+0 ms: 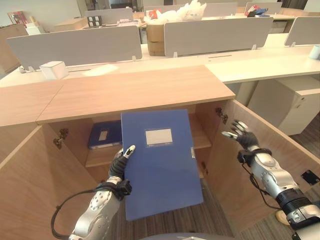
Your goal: Put the empty folder in the office cabinet
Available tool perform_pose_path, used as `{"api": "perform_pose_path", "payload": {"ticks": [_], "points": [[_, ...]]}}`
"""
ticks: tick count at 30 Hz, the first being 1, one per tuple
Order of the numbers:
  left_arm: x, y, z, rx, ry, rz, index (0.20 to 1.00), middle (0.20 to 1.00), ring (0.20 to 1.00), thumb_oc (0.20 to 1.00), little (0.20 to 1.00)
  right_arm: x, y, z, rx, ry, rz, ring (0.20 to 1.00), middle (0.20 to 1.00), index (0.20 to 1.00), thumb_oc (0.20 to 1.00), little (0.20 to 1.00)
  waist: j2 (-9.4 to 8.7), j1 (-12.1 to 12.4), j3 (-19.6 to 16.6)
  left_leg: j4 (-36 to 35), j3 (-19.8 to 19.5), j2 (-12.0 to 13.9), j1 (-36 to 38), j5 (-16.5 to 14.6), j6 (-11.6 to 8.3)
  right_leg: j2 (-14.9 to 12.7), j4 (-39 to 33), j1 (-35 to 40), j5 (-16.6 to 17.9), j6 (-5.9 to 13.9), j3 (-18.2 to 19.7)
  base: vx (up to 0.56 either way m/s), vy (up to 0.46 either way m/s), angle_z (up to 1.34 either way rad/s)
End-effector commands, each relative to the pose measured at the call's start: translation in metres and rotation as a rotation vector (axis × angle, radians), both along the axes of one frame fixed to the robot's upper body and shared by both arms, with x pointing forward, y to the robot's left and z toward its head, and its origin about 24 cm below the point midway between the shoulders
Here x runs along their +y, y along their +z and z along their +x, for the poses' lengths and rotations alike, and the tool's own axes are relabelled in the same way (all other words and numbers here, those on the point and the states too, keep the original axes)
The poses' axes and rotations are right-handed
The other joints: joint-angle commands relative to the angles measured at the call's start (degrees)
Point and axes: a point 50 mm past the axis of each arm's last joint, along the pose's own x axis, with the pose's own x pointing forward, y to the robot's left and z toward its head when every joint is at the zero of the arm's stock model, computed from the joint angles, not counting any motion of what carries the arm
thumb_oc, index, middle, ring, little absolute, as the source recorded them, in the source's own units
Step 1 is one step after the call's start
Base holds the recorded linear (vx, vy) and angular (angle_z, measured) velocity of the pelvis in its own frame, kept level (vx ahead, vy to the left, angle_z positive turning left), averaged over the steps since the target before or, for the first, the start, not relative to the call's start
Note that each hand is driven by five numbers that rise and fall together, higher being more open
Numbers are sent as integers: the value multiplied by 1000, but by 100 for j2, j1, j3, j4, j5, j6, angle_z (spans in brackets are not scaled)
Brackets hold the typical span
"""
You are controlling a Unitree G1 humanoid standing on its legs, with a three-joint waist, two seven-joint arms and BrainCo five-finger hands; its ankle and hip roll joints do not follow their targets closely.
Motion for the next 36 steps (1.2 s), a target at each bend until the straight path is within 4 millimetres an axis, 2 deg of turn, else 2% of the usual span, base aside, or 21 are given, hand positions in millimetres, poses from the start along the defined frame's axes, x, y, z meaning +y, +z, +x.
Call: {"api": "perform_pose_path", "payload": {"ticks": [1,2,5,7,9,16,17,18,19,21,22,23,31,36], "points": [[3,28,4,-145,-50,5,200,200,200,200,200,16,33,19,-108,94,55,1000,1000,1000,1000,1000,-388,34,-224,8,-166,-140,-484,-201,-104,-531,15,363,-599,505,-144,0,0,0],[2,32,4,-162,-61,20,200,200,200,200,200,30,39,16,-118,182,66,1000,1000,1000,1000,1000,-404,40,-217,8,-164,-138,-492,-194,-111,-530,15,348,-596,509,-143,0,0,0],[2,33,4,-170,-62,28,200,200,200,200,200,39,41,13,-117,235,72,1000,1000,1000,1000,1000,-411,48,-213,8,-164,-138,-497,-195,-114,-531,15,341,-595,509,-142,0,0,0],[3,39,7,-207,-46,60,200,200,200,200,200,68,44,-5,-108,390,158,1000,1000,1000,1000,1000,-432,78,-200,8,-195,-144,-524,-190,-119,-543,15,325,-596,517,-166,4,34,-3],[5,43,9,-232,-20,81,200,200,200,200,200,81,43,-14,-100,433,234,1000,1000,1000,1000,1000,-445,113,-182,8,-214,-143,-544,-186,-123,-551,15,315,-596,519,-182,-1,15,-2],[30,58,10,-347,224,262,200,200,200,200,200,125,57,-30,-228,497,401,1000,1000,1000,1000,1000,-501,300,-119,8,-268,-157,-603,-202,-108,-576,15,280,-610,507,-229,2,-1,1],[30,58,10,-347,225,263,200,200,200,200,200,125,57,-30,-227,497,401,1000,1000,1000,1000,1000,-503,295,-121,8,-270,-157,-602,-202,-108,-577,15,282,-611,507,-231,0,0,0],[37,60,7,-363,313,305,200,200,200,200,200,141,58,-36,-243,535,442,1000,1000,1000,1000,1000,-525,360,-93,8,-283,-162,-622,-203,-109,-587,15,270,-612,502,-240,0,0,0],[38,60,7,-362,313,305,200,200,200,200,200,141,58,-36,-243,535,442,1000,1000,1000,1000,1000,-527,354,-96,8,-284,-162,-622,-203,-109,-588,15,270,-613,502,-241,0,0,0],[48,61,4,-379,434,355,200,200,200,200,200,164,55,-45,-221,575,500,1000,1000,1000,1000,1000,-553,443,-58,8,-311,-174,-643,-203,-105,-600,15,273,-615,493,-268,1,-9,6],[48,61,4,-379,435,356,200,200,200,200,200,165,55,-45,-221,576,500,1000,1000,1000,1000,1000,-555,436,-59,8,-314,-175,-643,-203,-105,-601,15,274,-616,493,-270,-4,-14,8],[51,60,3,-374,477,362,200,200,200,200,200,176,52,-49,-195,608,497,1000,1000,1000,1000,1000,-575,482,-50,8,-321,-175,-659,-197,-103,-604,15,277,-618,495,-291,-5,-9,6],[46,55,8,-344,474,354,200,200,200,200,200,211,57,-62,-160,758,494,1000,1000,1000,1000,1000,-608,643,-30,8,-404,-179,-727,-154,-97,-613,15,262,-616,490,-368,-2,0,9],[41,54,10,-342,445,350,200,200,200,200,200,216,61,-66,-165,792,502,1000,1000,1000,1000,1000,-613,657,-20,8,-424,-171,-747,-146,-94,-617,15,252,-609,489,-397,-1,1,6]]}}
